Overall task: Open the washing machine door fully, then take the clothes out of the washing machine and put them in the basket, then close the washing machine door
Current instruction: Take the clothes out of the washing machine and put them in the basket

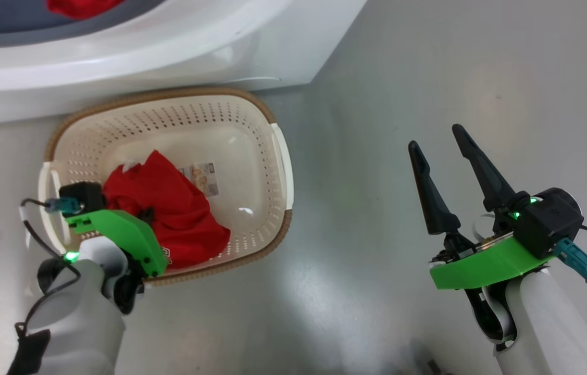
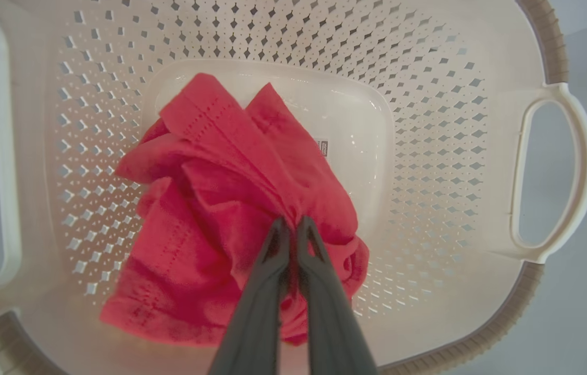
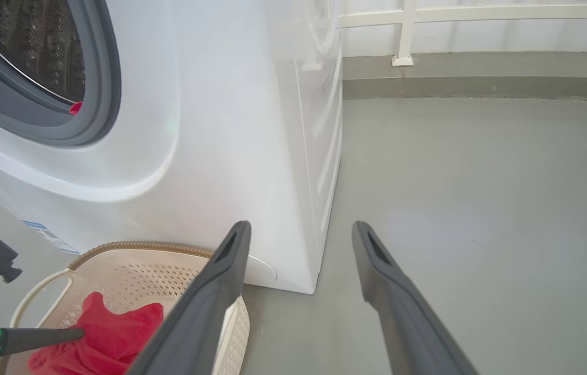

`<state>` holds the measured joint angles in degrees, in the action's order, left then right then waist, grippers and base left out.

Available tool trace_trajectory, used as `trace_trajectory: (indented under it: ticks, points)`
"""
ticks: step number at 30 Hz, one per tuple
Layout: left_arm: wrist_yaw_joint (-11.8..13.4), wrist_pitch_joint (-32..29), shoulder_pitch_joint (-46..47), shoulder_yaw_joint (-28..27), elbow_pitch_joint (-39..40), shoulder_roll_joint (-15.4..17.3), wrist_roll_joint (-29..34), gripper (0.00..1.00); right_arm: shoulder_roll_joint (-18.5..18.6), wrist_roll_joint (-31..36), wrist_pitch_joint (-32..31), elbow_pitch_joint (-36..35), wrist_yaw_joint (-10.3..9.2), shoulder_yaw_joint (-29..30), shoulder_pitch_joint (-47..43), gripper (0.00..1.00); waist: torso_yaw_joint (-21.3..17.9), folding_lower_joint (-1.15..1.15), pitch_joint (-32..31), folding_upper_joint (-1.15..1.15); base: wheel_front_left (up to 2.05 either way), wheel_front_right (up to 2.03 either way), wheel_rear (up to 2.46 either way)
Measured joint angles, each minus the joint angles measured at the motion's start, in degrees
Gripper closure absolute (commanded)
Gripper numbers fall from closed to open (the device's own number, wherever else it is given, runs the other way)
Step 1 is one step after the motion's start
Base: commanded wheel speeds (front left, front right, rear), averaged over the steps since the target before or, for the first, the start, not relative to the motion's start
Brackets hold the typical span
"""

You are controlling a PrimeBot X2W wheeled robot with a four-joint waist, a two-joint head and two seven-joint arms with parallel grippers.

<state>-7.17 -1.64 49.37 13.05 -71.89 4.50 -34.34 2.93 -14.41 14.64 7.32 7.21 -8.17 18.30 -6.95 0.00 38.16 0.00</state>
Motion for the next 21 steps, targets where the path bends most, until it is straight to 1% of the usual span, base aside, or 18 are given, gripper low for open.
trace_trajectory:
  ticks: [8, 9, 10, 11, 12, 13, 17, 21]
  points:
    - [1.1, -1.4, 1.2, 0.1, -1.4, 0.9, 0.0, 1.0, 0.0, -0.1, 0.0, -0.3, 0.0, -0.2, 0.8, 0.0, -1.3, 0.0, 2.3, 0.0, 0.0, 0.0, 0.0]
    - [1.2, -1.4, 1.4, 0.1, -1.6, 0.9, 0.0, 0.97, 0.0, -0.1, 0.0, -0.3, 0.0, -0.2, 0.8, 0.0, -1.5, 0.0, 2.5, 0.0, 0.0, 0.0, 0.0]
    - [1.7, -1.3, 1.4, 0.2, -1.6, 1.0, 0.0, 0.68, 0.0, -0.1, 0.0, -0.3, 0.0, -0.2, 0.8, 0.0, -1.5, 0.0, 2.6, 0.0, 0.0, 0.0, 0.0]
    - [1.7, -1.2, 1.5, 0.2, -1.7, 1.0, 0.0, 0.42, 0.0, -0.2, 0.0, -0.3, 0.0, -0.2, 0.8, 0.0, -1.5, 0.0, 2.6, 0.0, 0.0, 0.0, 0.0]
    - [1.8, -1.2, 1.5, 0.2, -1.8, 1.0, 0.0, 0.07, 0.0, -0.2, 0.0, -0.3, 0.0, -0.2, 0.8, 0.0, -1.5, 0.0, 2.6, 0.0, 0.0, 0.0, 0.0]
    - [1.9, -1.2, 1.5, 0.3, -1.8, 1.0, 0.0, 0.0, 0.0, -0.2, 0.0, -0.2, 0.0, -0.2, 0.8, 0.0, -1.4, 0.0, 2.5, 0.0, 0.0, 0.0, 0.0]
    - [2.1, -0.2, 1.6, 0.5, -2.0, 1.0, 0.0, 0.0, 0.0, -0.2, 0.0, 0.1, 0.0, -0.2, 0.9, 0.0, -0.9, 0.0, 2.0, 0.0, 0.0, 0.0, 0.0]
    - [2.1, 2.2, 1.6, 0.7, -2.2, 0.8, -0.1, 0.0, 0.0, -0.2, 0.0, 0.4, 0.0, -0.2, 1.2, 0.0, -0.3, 0.0, 1.0, 0.0, 0.0, 0.0, 0.0]
